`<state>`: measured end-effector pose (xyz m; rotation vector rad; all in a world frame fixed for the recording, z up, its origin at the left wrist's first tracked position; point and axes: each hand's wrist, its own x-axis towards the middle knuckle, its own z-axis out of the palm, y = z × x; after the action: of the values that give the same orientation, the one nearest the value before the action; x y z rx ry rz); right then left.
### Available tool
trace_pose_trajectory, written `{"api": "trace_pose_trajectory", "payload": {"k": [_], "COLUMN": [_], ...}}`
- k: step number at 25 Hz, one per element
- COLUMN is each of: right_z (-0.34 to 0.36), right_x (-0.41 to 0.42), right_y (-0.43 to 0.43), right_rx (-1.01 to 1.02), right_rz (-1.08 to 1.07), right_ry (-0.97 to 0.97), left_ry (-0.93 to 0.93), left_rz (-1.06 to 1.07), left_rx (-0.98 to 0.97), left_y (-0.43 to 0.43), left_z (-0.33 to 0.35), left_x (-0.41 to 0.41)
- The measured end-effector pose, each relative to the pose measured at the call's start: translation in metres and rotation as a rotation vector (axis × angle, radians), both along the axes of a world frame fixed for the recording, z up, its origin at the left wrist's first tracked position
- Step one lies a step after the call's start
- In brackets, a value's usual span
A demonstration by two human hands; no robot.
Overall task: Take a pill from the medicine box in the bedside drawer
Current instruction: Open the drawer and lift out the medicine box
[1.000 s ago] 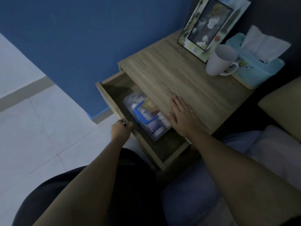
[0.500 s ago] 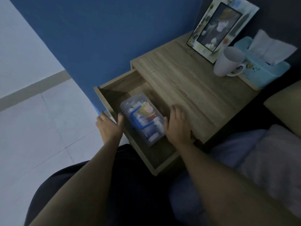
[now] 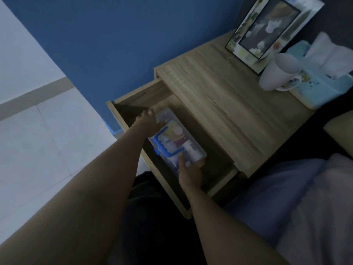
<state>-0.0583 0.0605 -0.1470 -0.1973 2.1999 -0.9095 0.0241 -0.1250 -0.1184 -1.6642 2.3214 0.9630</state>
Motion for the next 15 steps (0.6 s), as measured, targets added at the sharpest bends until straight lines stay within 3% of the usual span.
{"api": "trace_pose_trajectory", "payload": {"k": [4,8,15], "right_z": [0.000,0.018,0.100], "right_x": [0.004,0.013,0.024], "right_y": [0.000,0.005,0.020], "right_rx": [0.003,-0.038,-0.222], "right_rz": [0.016,0.057,0.100], "right_ry": [0.094,0.221,0.192], "left_ry": [0.115,0.066,-0.015], "left_rz": [0.059,0.065,0.027], "left_rx": [0.110,0.083,-0.150], "left_y": [-0.002,-0.002,0.013], "left_z": [-0.007,0.011,0.110], "left_x": [0.004,0.009,0.031]}}
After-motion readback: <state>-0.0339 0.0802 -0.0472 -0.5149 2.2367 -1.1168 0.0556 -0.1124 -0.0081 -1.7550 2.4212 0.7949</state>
